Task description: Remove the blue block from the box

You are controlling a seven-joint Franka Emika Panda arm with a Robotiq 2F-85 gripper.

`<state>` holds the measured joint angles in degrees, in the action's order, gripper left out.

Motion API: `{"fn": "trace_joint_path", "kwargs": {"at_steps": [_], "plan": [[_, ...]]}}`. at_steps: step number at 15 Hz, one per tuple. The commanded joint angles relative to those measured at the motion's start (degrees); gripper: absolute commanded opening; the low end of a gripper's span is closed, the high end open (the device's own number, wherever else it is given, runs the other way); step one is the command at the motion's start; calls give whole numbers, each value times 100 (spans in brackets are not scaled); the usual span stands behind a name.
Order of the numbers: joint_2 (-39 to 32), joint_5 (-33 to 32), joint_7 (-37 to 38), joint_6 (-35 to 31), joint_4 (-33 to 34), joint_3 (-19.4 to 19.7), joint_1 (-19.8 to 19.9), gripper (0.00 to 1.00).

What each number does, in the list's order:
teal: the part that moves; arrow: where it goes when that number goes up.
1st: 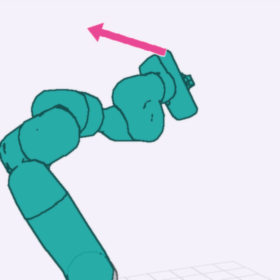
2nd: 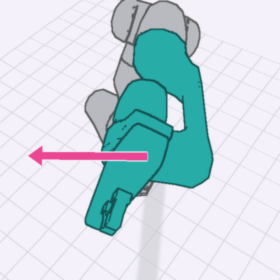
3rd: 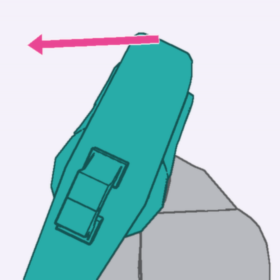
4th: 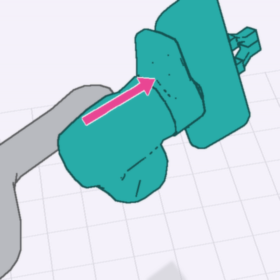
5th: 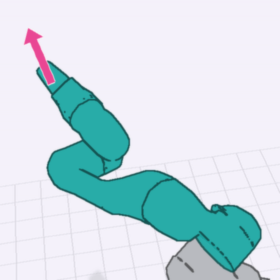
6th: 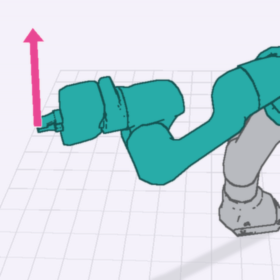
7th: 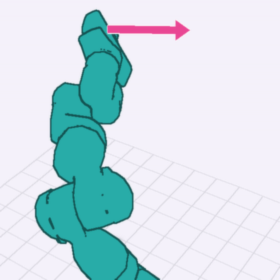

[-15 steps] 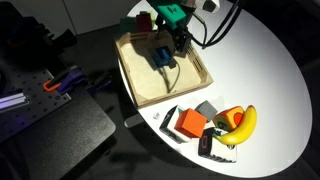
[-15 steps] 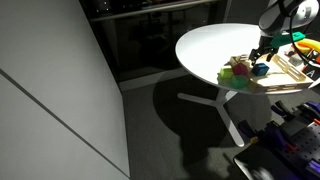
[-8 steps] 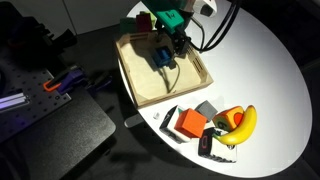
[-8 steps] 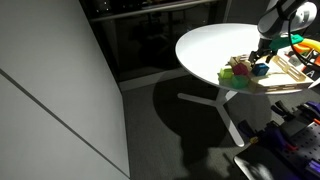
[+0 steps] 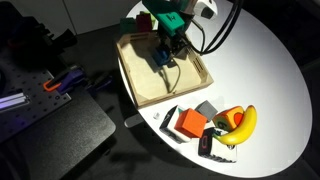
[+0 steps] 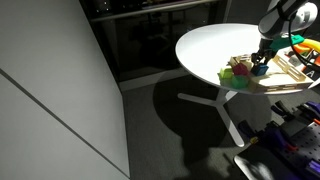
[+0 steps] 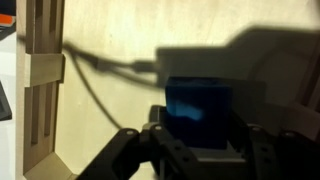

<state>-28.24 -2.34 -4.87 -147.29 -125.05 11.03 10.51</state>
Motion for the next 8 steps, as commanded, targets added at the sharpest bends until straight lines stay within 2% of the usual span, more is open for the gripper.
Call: {"fn": "trace_joint_path", "kwargs": {"at_steps": [1, 8], "plan": [[212, -35, 20, 172, 65, 38, 122, 31], [627, -10, 40, 450, 187, 272, 333, 31]]}}
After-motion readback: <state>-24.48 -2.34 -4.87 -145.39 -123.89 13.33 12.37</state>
